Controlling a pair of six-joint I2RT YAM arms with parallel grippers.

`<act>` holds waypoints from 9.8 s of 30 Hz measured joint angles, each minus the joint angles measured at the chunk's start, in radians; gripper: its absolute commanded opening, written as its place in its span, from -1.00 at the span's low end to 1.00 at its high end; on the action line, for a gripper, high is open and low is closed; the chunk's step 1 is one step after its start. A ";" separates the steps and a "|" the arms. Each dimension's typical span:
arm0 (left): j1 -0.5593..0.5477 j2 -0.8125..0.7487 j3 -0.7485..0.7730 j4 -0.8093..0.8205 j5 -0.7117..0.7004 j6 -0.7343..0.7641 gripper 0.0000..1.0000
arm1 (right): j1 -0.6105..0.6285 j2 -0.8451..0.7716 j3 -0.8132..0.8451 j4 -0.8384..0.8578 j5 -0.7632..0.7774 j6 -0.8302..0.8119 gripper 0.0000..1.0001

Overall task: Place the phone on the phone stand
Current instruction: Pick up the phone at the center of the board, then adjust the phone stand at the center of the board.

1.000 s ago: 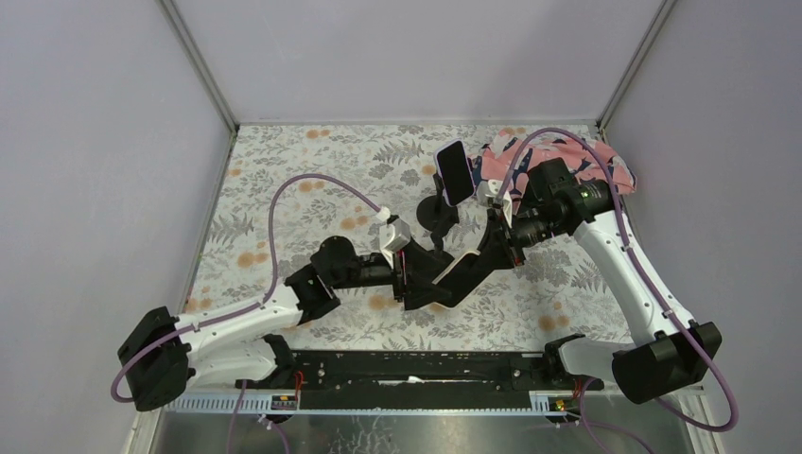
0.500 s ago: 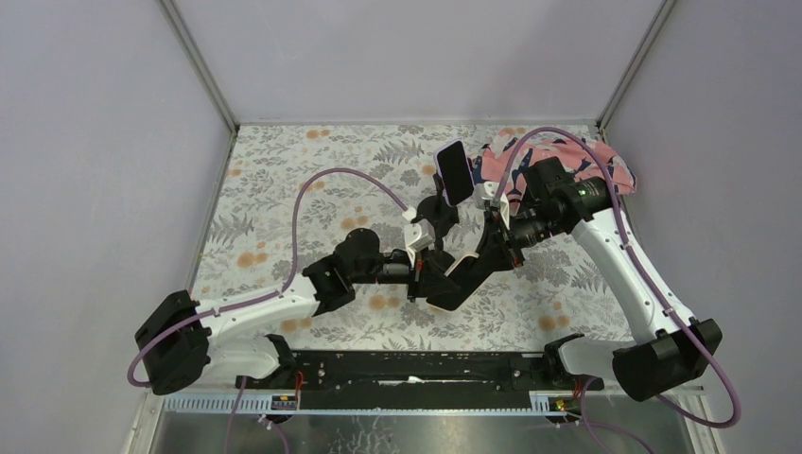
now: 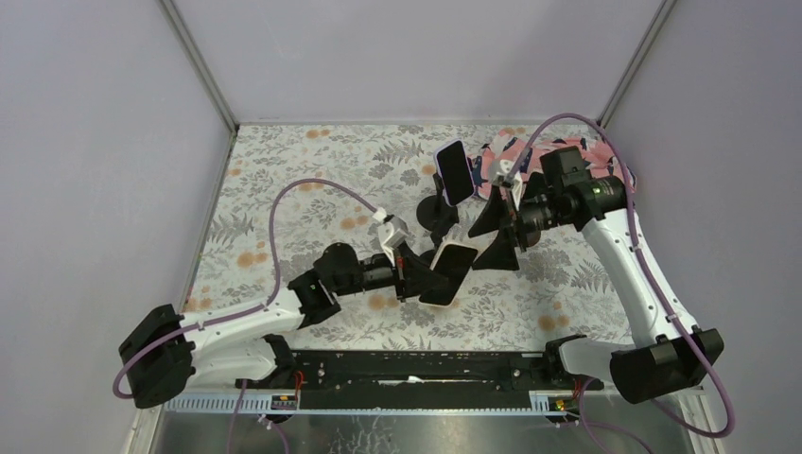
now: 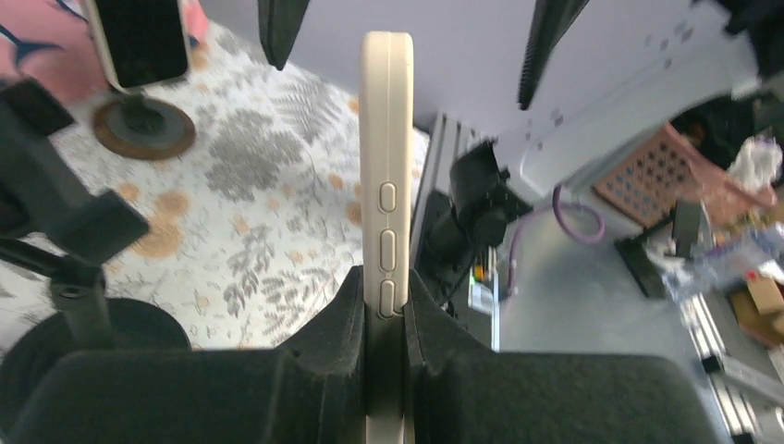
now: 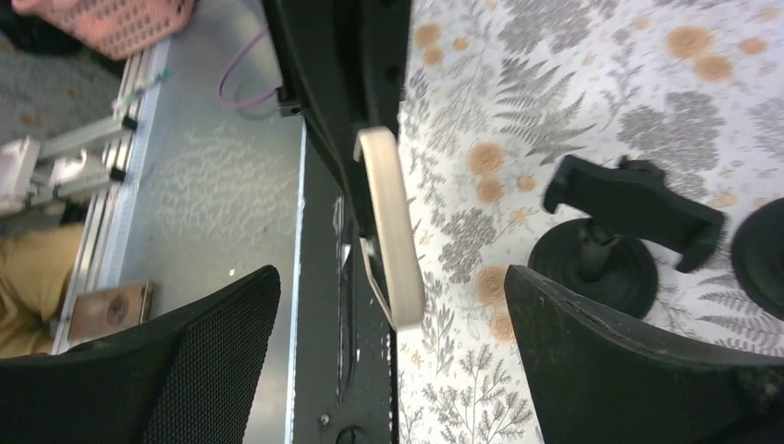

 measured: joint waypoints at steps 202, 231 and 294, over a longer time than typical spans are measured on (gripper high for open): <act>0.198 0.702 -0.214 0.895 0.251 0.451 0.18 | -0.321 -0.161 -0.207 0.779 -0.262 0.775 -1.00; -0.114 0.168 -0.483 0.431 -0.337 0.060 -0.62 | -0.322 -0.168 -0.217 0.794 -0.263 0.777 -1.00; -0.050 -0.549 -0.216 -0.266 -0.620 -0.095 0.97 | -0.158 -0.078 -0.054 0.470 -0.177 0.351 -1.00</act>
